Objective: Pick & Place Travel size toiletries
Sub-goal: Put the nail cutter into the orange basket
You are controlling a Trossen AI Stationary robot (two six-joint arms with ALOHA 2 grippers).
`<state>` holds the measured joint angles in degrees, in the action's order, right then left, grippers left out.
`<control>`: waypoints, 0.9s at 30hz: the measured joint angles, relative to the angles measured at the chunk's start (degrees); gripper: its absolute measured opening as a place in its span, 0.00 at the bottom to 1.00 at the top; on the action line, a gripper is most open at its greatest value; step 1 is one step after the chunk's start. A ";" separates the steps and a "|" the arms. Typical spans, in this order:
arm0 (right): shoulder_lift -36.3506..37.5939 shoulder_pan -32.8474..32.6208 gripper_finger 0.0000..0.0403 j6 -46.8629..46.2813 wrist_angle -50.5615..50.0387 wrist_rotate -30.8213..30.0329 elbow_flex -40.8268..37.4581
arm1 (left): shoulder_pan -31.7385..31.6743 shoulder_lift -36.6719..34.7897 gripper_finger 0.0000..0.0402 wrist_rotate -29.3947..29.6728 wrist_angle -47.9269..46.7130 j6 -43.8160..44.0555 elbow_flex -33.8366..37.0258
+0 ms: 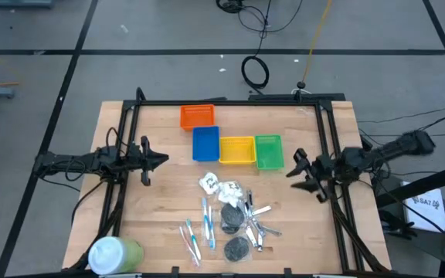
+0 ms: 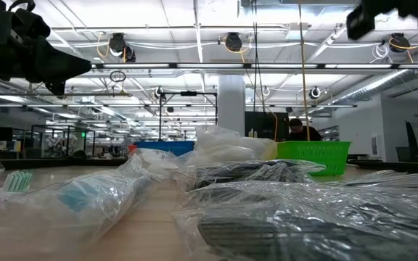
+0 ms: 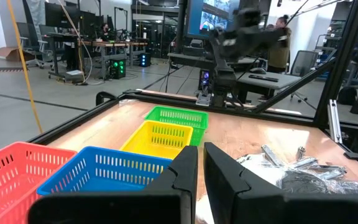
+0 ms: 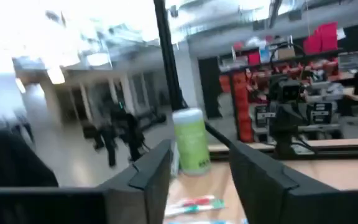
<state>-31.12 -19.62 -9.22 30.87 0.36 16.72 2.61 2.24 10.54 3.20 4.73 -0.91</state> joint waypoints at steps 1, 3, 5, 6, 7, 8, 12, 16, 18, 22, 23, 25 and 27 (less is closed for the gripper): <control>-2.74 -3.19 0.44 1.96 -3.34 -3.83 3.16 | -0.02 0.00 0.06 -0.01 0.00 0.00 0.00; -8.33 -9.28 0.49 4.24 -11.88 -11.89 9.51 | 0.00 -0.02 0.06 -0.01 0.00 0.00 0.00; -13.85 -14.63 0.54 3.85 -21.26 -19.68 15.76 | 0.00 0.00 0.06 -0.01 0.00 0.00 0.00; -16.69 -16.84 0.56 2.13 -25.69 -23.33 18.69 | -0.02 -0.02 0.06 0.00 0.00 0.00 0.00; -19.55 -18.72 0.58 -0.27 -29.65 -26.39 21.20 | -0.02 -0.02 0.06 -0.01 -0.02 0.00 0.00; -22.36 -20.28 0.59 -3.26 -33.20 -28.57 23.12 | 0.00 0.00 0.06 -0.01 -0.02 0.00 0.00; -32.77 -23.67 0.60 -16.77 -39.17 -30.36 26.07 | -0.02 0.00 0.06 -0.01 -0.01 0.00 0.00; -41.22 -24.92 0.58 -27.52 -39.80 -29.30 26.24 | 0.00 0.00 0.06 -0.01 -0.02 0.00 0.00; -45.30 -25.18 0.57 -32.28 -39.70 -27.93 26.24 | -0.02 0.00 0.06 -0.01 -0.02 0.00 0.00; -53.20 -25.20 0.57 -41.33 -38.20 -22.78 26.28 | -0.02 0.00 0.06 -0.01 -0.02 0.00 0.00; -55.19 -25.20 0.57 -43.17 -37.57 -20.81 26.28 | -0.01 0.00 0.06 -0.01 -0.01 0.00 0.00; -58.87 -25.19 0.57 -45.44 -35.81 -16.71 26.75 | 0.00 0.00 0.06 -0.01 -0.02 0.00 0.00; -61.95 -25.20 0.57 -46.50 -35.64 -13.44 28.40 | 0.00 0.00 0.06 -0.01 -0.02 0.00 0.00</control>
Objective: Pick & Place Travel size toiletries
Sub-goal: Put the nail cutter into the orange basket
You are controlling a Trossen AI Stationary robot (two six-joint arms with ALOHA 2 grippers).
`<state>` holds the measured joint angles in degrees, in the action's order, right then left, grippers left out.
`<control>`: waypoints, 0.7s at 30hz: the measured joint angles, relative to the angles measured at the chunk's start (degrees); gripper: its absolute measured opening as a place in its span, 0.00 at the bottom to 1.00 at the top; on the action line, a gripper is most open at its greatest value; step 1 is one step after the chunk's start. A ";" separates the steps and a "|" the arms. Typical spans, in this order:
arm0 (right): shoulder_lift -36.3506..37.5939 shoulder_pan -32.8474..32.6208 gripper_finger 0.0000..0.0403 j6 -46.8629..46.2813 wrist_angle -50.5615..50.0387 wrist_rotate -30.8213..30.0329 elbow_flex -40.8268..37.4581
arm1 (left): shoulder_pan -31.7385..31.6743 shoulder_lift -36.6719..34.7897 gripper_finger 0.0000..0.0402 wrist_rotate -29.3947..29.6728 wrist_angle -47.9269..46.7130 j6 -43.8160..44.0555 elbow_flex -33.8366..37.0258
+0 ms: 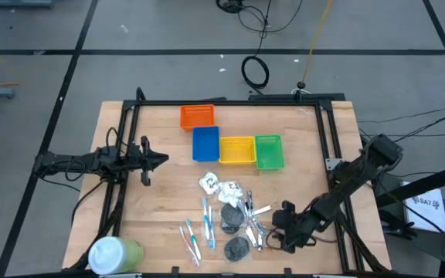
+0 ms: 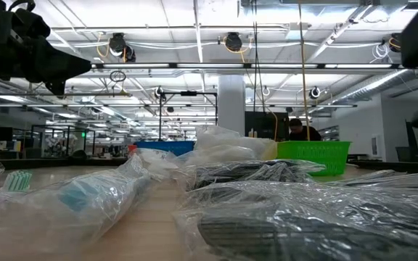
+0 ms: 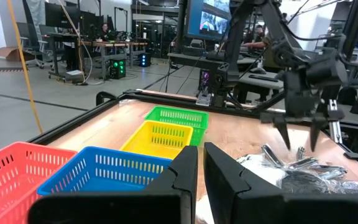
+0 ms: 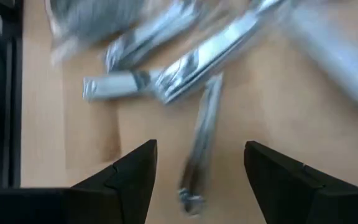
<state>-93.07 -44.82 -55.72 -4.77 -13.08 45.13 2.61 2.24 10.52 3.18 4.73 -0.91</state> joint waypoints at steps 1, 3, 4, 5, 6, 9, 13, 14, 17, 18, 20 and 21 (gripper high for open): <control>-1.22 0.00 0.57 -0.11 -0.08 1.09 0.85 | 0.00 0.00 0.06 -0.01 0.01 0.00 0.00; -3.02 0.00 0.57 0.23 0.02 1.71 2.32 | 0.00 0.00 0.06 0.00 0.00 0.00 0.00; -3.77 0.00 0.57 0.23 -0.22 1.88 2.98 | 0.00 0.00 0.06 0.00 0.00 0.00 0.00; -4.24 0.02 0.56 -0.22 -1.07 2.06 3.53 | 0.00 0.00 0.06 0.00 0.00 0.00 0.00; -4.68 0.04 0.56 -0.98 -2.43 2.14 3.97 | 0.00 -0.01 0.06 0.00 0.00 0.00 0.00; -5.21 0.13 0.52 -3.78 -7.47 2.96 4.32 | -0.01 -0.01 0.06 0.00 0.00 0.00 0.00; -5.19 -0.10 0.41 -6.54 -13.13 3.78 4.26 | 0.00 0.00 0.06 -0.01 0.00 0.20 0.00; -5.19 -0.11 0.37 -6.58 -13.83 3.80 4.25 | 0.00 0.00 0.06 -0.02 0.00 0.64 0.00; -5.25 -0.02 0.26 -6.65 -15.43 4.21 4.22 | 0.00 0.00 0.06 -0.04 0.04 4.20 0.00; -5.26 -0.04 0.22 -6.65 -15.67 4.04 4.19 | 0.00 0.00 0.06 -0.04 0.04 5.54 0.00; -5.27 -0.04 0.14 -6.63 -16.25 3.79 4.15 | -0.01 0.00 0.06 -0.03 0.09 7.64 0.00; -5.27 -0.02 0.11 -6.63 -16.62 3.96 4.15 | 0.00 0.00 0.06 -0.03 0.09 8.56 0.00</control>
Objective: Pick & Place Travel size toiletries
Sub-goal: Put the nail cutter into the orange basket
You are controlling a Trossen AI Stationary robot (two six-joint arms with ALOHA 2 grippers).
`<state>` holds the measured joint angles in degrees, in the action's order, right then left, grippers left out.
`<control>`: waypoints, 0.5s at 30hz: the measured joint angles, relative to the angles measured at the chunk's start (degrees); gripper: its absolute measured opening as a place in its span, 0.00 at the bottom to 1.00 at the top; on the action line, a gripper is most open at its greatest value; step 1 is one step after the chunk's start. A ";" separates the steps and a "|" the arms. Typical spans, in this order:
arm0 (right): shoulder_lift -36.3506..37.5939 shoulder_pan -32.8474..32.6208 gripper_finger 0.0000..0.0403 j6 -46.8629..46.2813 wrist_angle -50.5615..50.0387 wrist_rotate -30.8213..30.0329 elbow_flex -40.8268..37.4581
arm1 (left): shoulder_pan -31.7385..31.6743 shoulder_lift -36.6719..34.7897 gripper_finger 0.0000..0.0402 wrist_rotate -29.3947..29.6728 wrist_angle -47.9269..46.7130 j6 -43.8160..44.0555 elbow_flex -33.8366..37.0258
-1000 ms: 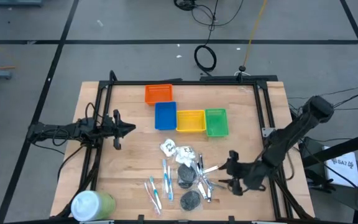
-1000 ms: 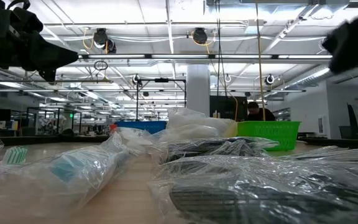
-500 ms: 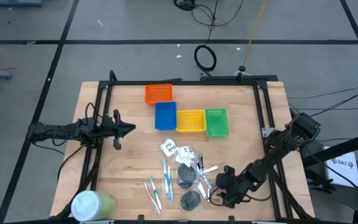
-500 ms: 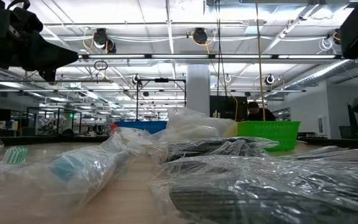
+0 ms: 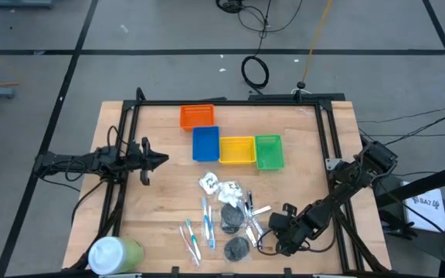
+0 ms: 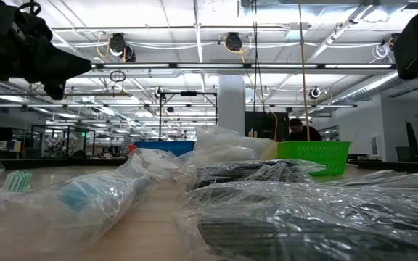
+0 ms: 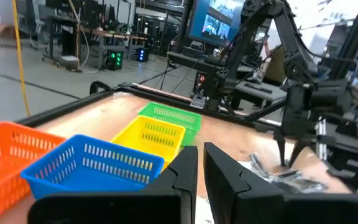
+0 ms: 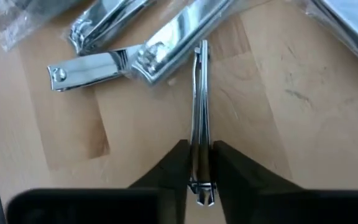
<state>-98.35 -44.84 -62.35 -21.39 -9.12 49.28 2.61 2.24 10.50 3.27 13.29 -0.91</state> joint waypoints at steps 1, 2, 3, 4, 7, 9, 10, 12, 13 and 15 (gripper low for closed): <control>0.00 0.00 0.08 0.01 -0.21 0.14 0.00 | 0.00 0.00 0.06 0.01 0.00 0.85 0.00; 0.00 0.00 0.07 0.02 -0.37 0.17 -0.03 | 0.00 0.00 0.06 0.00 0.00 1.48 0.00; 0.00 0.00 0.07 0.02 -0.42 0.17 -0.04 | -0.02 0.00 0.06 0.01 0.00 2.09 0.00; 0.00 0.05 0.07 0.02 -0.42 0.15 -0.04 | 0.00 0.00 0.06 0.01 -0.02 2.55 0.00; 0.59 0.25 0.07 0.02 -0.35 -0.04 -0.04 | -0.02 0.00 0.06 0.03 -0.02 2.94 0.00; 2.04 0.59 0.07 0.00 -0.11 -0.79 -0.07 | -0.02 0.00 0.06 0.27 -0.02 2.48 0.00; 3.20 0.59 0.07 0.11 -0.18 -1.62 -0.07 | -0.02 0.00 0.06 0.38 -0.04 1.79 0.00; 6.05 0.63 0.07 0.96 -1.83 -3.72 -0.46 | -0.02 -0.02 0.06 0.49 -0.04 1.43 0.01; 7.51 0.66 0.07 1.53 -2.92 -5.05 -0.77 | -0.02 0.00 0.06 0.47 -0.04 1.70 0.00; 11.47 0.80 0.07 1.88 -3.30 -8.94 -0.43 | 0.00 -0.01 0.06 0.51 0.12 2.46 0.00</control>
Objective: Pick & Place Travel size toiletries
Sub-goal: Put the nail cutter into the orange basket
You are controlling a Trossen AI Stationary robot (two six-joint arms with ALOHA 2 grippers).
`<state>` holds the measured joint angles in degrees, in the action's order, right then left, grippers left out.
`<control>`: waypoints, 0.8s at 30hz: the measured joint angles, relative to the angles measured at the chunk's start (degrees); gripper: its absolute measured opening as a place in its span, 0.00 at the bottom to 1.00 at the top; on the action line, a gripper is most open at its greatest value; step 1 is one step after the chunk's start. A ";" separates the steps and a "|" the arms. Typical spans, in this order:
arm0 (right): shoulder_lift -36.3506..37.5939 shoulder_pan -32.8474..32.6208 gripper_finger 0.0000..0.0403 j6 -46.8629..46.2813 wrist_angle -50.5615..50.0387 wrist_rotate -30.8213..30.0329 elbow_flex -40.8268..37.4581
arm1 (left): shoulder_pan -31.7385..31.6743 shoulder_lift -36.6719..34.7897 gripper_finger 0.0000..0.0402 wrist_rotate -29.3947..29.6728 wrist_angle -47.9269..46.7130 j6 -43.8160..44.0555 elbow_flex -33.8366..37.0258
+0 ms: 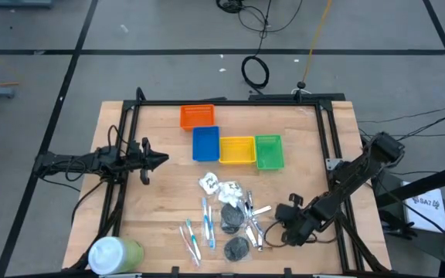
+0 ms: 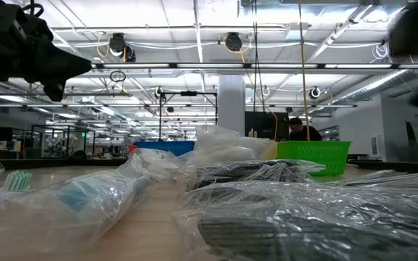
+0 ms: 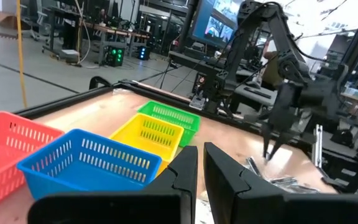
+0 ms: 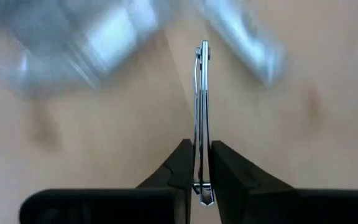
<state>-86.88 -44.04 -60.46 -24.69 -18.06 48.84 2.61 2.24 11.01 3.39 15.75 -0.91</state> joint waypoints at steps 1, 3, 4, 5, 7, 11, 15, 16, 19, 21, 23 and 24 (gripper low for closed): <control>2.16 0.00 0.07 -0.01 -0.59 -1.96 0.24 | -0.01 -0.01 0.06 0.00 -0.07 -0.03 0.00; 5.44 -0.06 0.07 0.49 -2.84 -5.69 0.24 | -0.01 0.01 0.06 0.00 -0.16 -0.69 0.00; 6.69 -0.11 0.07 1.41 -3.76 -7.64 0.13 | -0.01 0.00 0.06 0.02 -0.15 -0.82 0.00; 8.18 -0.13 0.07 2.86 -4.11 -9.51 -0.07 | -0.02 -0.01 0.06 0.10 -0.16 -0.84 0.00; 11.18 0.13 0.07 6.73 -3.12 -15.60 0.12 | -0.02 0.01 0.06 1.47 -0.10 -1.12 0.00; 14.27 2.36 0.07 17.89 -1.63 -27.83 -0.59 | -0.02 0.17 0.06 7.30 0.28 -1.07 -0.02; 16.01 9.19 0.07 31.24 7.70 -32.90 -3.88 | -0.02 3.00 0.09 10.02 3.71 1.98 -0.02; 16.01 11.32 0.07 34.50 10.87 -32.72 -5.15 | -0.02 4.24 0.12 9.62 5.40 2.59 -0.04; 15.97 18.50 0.07 44.82 23.81 -30.01 -9.50 | -0.02 8.93 0.24 8.24 10.48 3.04 -0.02; 16.01 23.65 0.07 51.82 36.00 -24.91 -12.63 | -0.01 12.84 0.35 8.12 15.59 2.49 -0.02; 15.95 28.85 0.07 57.56 49.51 -17.13 -16.09 | -0.02 17.06 0.46 8.75 20.52 0.90 -0.02; 15.68 31.38 0.07 59.78 56.44 -12.75 -17.62 | -0.02 19.34 0.51 9.15 23.38 -0.07 -0.02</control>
<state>-71.20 -12.65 -0.68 31.76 -30.81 31.22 2.59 21.58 20.16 26.77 15.68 -0.93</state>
